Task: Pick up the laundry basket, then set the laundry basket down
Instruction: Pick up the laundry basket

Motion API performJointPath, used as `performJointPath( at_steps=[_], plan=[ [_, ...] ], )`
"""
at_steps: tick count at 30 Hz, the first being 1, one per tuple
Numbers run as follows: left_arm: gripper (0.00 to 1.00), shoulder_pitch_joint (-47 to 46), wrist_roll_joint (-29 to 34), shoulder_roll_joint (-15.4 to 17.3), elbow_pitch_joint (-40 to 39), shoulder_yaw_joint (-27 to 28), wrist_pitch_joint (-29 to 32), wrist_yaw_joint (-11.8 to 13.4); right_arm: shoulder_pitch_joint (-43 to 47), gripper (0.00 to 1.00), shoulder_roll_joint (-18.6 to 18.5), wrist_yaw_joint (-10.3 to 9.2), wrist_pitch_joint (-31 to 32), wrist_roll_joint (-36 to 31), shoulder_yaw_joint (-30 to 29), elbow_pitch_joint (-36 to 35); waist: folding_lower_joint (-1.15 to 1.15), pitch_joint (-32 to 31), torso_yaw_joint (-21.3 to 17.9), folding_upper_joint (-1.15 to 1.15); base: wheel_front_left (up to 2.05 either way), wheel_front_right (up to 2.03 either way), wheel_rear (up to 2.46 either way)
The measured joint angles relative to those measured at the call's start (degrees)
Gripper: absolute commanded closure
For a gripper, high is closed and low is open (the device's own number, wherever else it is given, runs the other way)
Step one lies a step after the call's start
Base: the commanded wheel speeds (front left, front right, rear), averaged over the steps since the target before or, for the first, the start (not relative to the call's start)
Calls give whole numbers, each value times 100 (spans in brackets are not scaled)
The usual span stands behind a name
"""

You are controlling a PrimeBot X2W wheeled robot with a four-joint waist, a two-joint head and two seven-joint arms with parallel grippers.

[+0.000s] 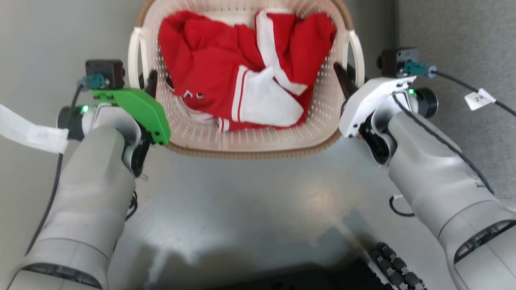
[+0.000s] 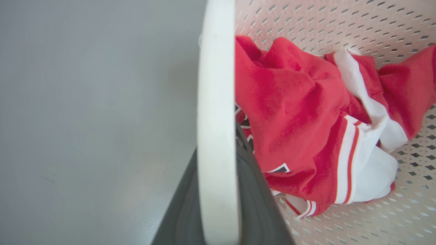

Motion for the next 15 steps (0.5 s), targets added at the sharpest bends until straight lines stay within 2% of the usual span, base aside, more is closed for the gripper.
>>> performJointPath(
  at_steps=[15],
  plan=[
    [100,381,-489,-43,344,-205,408,0,387,100,-16,-51,694,716,532,-73,0,-1081,-22,0,0,0,0]
  ],
)
